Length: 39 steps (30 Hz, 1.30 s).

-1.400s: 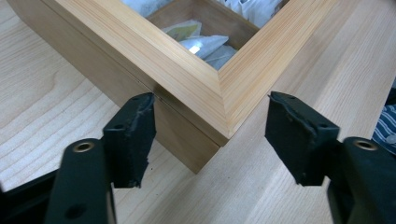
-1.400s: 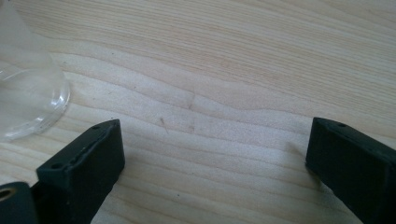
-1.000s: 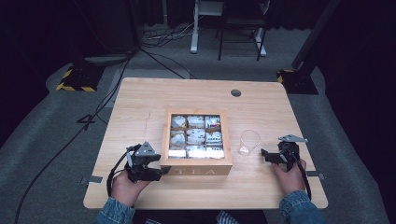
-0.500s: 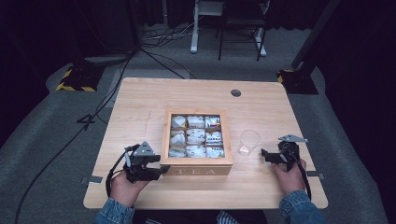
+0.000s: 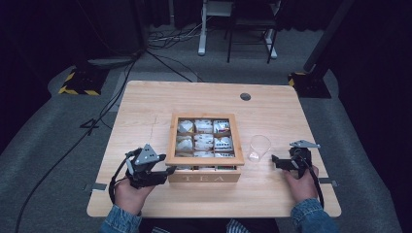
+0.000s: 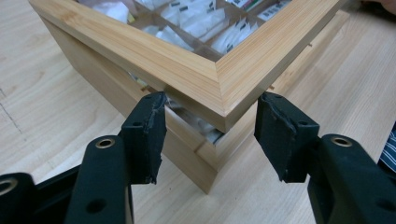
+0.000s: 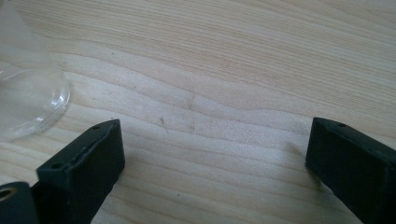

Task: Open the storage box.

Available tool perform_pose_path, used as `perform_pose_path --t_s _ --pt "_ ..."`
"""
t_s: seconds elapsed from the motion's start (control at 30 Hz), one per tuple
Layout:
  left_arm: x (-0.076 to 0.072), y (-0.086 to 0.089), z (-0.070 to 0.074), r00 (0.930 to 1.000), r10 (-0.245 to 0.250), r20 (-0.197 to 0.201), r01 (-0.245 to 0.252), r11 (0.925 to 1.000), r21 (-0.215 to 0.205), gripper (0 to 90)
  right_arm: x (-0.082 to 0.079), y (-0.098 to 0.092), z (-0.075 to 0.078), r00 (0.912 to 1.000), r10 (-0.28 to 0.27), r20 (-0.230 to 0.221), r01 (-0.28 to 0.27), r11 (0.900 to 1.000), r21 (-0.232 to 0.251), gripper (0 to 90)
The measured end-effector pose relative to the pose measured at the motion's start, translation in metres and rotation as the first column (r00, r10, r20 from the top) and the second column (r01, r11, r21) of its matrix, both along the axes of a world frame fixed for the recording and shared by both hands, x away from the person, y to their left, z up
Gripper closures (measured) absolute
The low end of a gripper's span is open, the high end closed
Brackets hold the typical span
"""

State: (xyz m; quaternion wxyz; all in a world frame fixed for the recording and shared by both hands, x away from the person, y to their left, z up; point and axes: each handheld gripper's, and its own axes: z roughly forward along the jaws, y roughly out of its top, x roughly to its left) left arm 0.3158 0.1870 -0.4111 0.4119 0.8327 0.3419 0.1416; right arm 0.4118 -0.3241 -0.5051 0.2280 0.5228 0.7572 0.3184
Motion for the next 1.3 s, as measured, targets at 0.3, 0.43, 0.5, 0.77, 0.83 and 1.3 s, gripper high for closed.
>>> perform_pose_path --t_s 0.3,0.43,0.5,0.77,0.83,1.3 --pt "0.006 0.004 0.013 0.9997 0.002 0.025 0.000 0.9980 -0.064 42.1 0.000 0.000 0.000 1.0000 0.000 0.000 0.000 1.000 0.000 4.4" --pt "0.009 0.004 0.022 0.9993 0.013 0.034 -0.009 0.9959 -0.089 41.5 0.000 0.000 0.000 1.0000 0.000 0.000 0.000 1.000 -0.001 4.4" --pt "0.012 0.004 0.027 0.9992 0.015 0.038 -0.011 0.9960 -0.089 41.1 0.000 0.000 0.000 1.0000 0.000 0.000 0.000 1.000 0.000 4.5" --pt "0.019 0.004 0.037 0.9996 0.016 0.023 -0.014 0.9936 -0.112 39.7 0.000 0.000 0.000 1.0000 0.000 0.000 0.000 1.000 0.000 4.5" --pt "0.021 0.005 0.040 0.9998 0.011 0.019 -0.009 0.9932 -0.116 39.4 0.000 0.000 0.000 1.0000 0.000 0.000 0.000 1.000 0.000 4.5" --pt "0.037 0.005 0.054 0.9996 0.018 0.020 -0.016 0.9917 -0.127 38.0 0.000 0.000 0.000 1.0000 -0.003 0.002 0.003 1.000 0.001 5.4"
